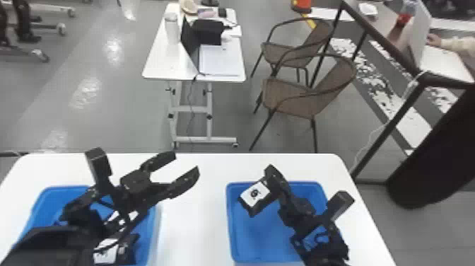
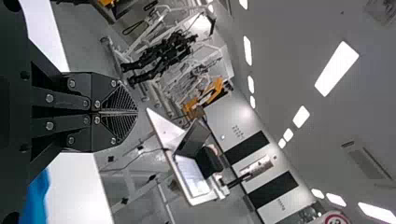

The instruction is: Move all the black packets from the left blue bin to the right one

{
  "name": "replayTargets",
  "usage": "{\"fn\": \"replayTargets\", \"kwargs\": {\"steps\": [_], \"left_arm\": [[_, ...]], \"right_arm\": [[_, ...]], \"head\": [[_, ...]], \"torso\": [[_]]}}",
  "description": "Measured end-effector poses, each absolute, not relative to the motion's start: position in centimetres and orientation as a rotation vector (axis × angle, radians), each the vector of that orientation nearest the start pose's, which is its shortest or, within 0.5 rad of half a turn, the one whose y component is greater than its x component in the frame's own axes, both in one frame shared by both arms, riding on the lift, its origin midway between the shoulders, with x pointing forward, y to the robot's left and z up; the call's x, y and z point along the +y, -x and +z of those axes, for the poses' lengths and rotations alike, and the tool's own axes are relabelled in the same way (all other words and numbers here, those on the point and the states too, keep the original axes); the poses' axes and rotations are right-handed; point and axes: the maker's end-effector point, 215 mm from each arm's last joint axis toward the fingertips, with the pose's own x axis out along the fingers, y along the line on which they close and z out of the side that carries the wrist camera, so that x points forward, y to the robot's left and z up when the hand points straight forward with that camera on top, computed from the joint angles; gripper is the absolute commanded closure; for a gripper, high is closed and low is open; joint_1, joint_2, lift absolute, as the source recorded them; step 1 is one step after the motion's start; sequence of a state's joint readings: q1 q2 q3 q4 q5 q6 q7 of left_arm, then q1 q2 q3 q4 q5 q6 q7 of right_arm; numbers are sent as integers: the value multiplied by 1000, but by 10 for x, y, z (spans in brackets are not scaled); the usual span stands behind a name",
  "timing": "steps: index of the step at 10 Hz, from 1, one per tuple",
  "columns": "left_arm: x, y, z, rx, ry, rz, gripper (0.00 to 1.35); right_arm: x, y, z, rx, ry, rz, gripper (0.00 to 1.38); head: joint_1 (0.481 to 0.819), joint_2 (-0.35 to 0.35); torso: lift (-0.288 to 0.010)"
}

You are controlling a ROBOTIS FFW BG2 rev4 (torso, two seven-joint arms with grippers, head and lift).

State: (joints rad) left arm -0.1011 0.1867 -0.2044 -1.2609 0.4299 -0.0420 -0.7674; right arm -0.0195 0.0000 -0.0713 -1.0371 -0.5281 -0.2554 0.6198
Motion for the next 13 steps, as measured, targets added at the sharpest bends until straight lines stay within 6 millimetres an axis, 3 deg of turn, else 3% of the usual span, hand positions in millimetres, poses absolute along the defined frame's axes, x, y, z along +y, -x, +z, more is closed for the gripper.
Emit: {"fn": "replayTargets", "kwargs": {"steps": [2, 4, 5, 6, 7, 9, 11, 13], "left_arm": [[147, -533, -377, 37, 243, -682, 71], [206, -527, -360, -11, 242, -527, -2], [224, -518, -358, -23, 245, -484, 5], [238, -509, -361, -26, 251, -445, 180], [252, -501, -374, -2, 283, -383, 275], [269, -485, -408, 91, 313, -300, 326], [277, -472, -442, 210, 306, -281, 328], [279, -454, -478, 348, 333, -279, 326]], "right_arm": [[-207, -526, -517, 137, -558, 278, 1207], [-243, -520, -538, 159, -540, 179, 496], [-261, -517, -540, 149, -523, 140, 228], [-277, -514, -534, 125, -507, 113, 91], [-291, -510, -521, 89, -498, 88, 111], [-308, -502, -482, -6, -496, 75, 122], [-308, -496, -452, -61, -507, 93, 122], [-302, -494, -437, -81, -526, 114, 122]], "head": [[695, -72], [695, -40], [695, -40], [695, -41], [695, -42], [695, -45], [695, -39], [695, -28]], "torso": [[0], [0], [0], [0], [0], [0], [0], [0]]}}
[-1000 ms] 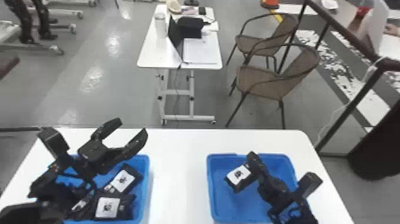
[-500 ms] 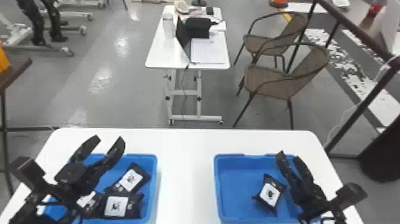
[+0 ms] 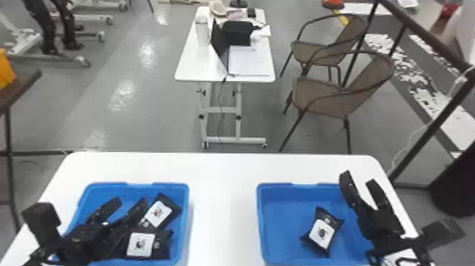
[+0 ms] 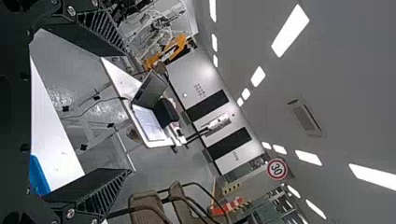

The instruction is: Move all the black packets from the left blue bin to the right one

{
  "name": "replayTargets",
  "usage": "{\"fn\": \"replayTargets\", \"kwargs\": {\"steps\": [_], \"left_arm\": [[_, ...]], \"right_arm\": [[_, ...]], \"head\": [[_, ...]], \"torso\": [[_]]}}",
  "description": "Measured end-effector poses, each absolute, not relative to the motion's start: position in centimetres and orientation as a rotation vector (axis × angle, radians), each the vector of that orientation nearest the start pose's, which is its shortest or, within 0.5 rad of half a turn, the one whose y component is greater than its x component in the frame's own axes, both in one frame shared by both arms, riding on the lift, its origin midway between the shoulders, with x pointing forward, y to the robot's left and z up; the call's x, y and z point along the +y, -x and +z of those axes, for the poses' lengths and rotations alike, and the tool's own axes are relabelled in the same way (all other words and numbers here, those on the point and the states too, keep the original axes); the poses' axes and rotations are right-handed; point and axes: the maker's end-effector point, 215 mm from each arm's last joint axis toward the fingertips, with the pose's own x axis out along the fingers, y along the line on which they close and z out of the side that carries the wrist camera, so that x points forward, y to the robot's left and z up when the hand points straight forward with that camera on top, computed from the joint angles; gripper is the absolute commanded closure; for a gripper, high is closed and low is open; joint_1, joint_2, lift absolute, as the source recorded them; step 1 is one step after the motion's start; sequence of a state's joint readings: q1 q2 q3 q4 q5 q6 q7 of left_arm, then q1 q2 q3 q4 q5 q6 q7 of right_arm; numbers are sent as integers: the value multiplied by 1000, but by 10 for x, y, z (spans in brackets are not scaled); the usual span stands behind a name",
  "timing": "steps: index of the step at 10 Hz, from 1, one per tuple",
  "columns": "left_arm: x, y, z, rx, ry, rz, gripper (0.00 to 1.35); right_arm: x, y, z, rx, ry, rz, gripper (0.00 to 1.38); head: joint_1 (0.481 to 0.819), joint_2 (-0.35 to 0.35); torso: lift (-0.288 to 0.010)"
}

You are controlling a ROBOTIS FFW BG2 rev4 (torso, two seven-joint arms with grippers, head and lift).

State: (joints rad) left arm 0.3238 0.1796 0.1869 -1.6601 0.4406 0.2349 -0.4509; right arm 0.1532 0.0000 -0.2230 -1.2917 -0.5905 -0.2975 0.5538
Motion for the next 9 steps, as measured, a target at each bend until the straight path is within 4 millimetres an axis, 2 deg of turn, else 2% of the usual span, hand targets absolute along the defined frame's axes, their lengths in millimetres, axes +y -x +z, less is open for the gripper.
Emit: {"fn": "replayTargets", "kwargs": {"steps": [4, 6, 8, 9], "left_arm": [[274, -425, -528, 601, 384, -256, 328], [287, -413, -543, 737, 376, -177, 329], [296, -410, -553, 824, 376, -125, 335], [294, -408, -561, 872, 390, -114, 335]], "right_arm": [[-297, -492, -441, -69, -559, 121, 122], [-295, -491, -444, -59, -570, 127, 122], [-291, -493, -445, -56, -578, 134, 122], [-290, -494, -446, -55, -582, 137, 122]], "head": [[695, -33], [695, -12], [695, 1], [695, 6]], "torso": [[0], [0], [0], [0]]}}
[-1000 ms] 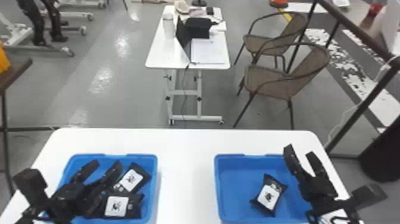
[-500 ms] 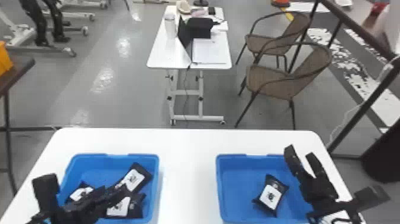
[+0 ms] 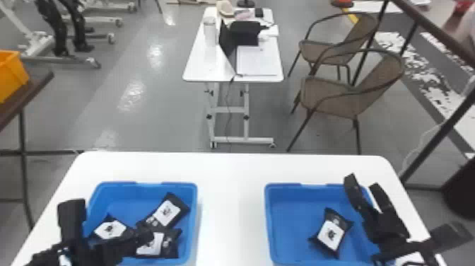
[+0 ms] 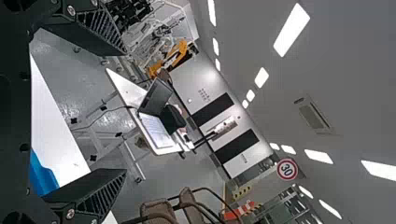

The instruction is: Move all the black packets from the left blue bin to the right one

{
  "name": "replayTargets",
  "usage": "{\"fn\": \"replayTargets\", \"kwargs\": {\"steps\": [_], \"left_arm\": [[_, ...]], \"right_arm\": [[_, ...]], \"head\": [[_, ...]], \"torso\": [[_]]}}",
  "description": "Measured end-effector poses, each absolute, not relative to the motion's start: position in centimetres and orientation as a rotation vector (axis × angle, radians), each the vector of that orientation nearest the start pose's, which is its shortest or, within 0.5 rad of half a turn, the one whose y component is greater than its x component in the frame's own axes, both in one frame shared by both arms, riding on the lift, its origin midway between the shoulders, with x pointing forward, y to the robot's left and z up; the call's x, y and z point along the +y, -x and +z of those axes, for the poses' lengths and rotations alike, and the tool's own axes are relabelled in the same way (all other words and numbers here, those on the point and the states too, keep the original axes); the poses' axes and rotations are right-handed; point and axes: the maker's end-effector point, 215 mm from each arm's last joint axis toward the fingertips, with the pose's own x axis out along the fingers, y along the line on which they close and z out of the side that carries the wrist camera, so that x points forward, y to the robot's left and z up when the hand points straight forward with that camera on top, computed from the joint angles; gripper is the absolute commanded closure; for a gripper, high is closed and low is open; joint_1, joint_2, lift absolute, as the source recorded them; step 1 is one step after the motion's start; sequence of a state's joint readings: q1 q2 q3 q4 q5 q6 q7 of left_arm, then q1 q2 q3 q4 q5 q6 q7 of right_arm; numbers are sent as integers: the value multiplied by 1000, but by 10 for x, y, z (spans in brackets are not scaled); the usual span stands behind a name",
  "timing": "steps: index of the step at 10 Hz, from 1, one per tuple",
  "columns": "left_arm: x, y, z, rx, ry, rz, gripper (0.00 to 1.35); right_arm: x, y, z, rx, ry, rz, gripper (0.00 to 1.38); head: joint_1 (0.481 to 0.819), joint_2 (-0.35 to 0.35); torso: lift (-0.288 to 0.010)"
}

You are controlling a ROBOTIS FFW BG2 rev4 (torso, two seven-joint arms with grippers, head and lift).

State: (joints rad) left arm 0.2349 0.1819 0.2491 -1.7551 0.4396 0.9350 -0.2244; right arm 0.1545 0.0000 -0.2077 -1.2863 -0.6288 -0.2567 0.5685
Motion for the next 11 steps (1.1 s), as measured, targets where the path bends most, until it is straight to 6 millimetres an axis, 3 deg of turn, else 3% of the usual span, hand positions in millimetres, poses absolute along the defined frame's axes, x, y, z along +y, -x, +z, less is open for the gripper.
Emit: {"fn": "replayTargets", "kwargs": {"steps": [9, 10, 11], "left_arm": [[279, -417, -609, 1046, 459, -119, 364], [282, -419, -608, 1045, 453, -119, 558], [283, -421, -607, 1045, 457, -118, 869]], "right_arm": [[-291, -492, -451, -55, -615, 132, 122], [-291, -492, -451, -55, -616, 133, 122], [-291, -492, -451, -55, -616, 135, 122]], "head": [[695, -16], [695, -13], [695, -10]], "torso": [[0], [0], [0]]}}
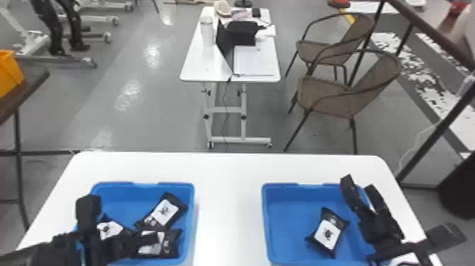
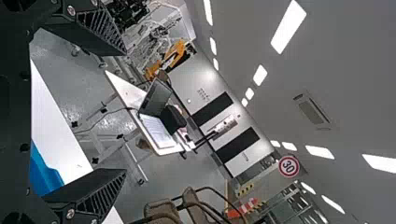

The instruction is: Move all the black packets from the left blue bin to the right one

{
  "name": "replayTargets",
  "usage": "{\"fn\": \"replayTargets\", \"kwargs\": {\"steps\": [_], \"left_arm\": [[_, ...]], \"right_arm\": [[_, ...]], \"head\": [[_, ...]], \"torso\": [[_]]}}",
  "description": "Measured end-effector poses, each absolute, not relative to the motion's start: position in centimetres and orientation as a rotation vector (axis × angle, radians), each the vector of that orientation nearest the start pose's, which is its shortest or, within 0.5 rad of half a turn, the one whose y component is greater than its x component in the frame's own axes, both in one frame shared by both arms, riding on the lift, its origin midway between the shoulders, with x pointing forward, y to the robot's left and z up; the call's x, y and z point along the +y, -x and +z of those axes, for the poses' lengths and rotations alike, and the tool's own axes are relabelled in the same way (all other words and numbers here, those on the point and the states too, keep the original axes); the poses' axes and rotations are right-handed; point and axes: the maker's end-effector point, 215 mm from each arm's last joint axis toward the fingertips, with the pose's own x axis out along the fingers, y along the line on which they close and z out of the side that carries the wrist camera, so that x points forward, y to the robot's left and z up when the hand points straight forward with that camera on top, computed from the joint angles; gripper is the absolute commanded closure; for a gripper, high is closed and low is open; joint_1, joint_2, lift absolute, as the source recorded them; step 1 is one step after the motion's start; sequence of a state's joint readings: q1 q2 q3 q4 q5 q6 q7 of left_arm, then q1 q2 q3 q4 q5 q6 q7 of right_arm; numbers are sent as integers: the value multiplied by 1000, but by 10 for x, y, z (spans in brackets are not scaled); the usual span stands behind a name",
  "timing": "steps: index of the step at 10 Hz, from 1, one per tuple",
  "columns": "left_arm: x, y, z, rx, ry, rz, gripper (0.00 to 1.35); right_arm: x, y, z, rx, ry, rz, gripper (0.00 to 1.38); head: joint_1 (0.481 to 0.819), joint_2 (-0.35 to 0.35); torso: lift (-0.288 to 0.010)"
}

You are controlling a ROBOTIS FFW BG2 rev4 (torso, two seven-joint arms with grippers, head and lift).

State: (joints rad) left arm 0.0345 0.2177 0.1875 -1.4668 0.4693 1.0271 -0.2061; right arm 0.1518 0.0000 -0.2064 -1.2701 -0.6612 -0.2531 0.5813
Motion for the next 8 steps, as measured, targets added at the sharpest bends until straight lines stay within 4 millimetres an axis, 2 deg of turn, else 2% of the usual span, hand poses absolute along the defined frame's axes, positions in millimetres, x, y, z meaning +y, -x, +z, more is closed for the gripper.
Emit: {"fn": "replayTargets", "kwargs": {"steps": [1, 5, 6, 8], "left_arm": [[282, -421, -607, 1049, 468, -125, 1042], [294, -420, -603, 1059, 406, -184, 1090], [293, -419, -601, 1060, 396, -212, 1200], [291, -426, -592, 1023, 371, -268, 1217]], "right_arm": [[-289, -492, -451, -55, -618, 136, 122], [-284, -494, -452, -55, -640, 144, 122], [-283, -494, -452, -55, -643, 145, 122], [-280, -494, -454, -52, -651, 150, 122]], "head": [[695, -9], [695, 12], [695, 12], [695, 12]], "torso": [[0], [0], [0], [0]]}}
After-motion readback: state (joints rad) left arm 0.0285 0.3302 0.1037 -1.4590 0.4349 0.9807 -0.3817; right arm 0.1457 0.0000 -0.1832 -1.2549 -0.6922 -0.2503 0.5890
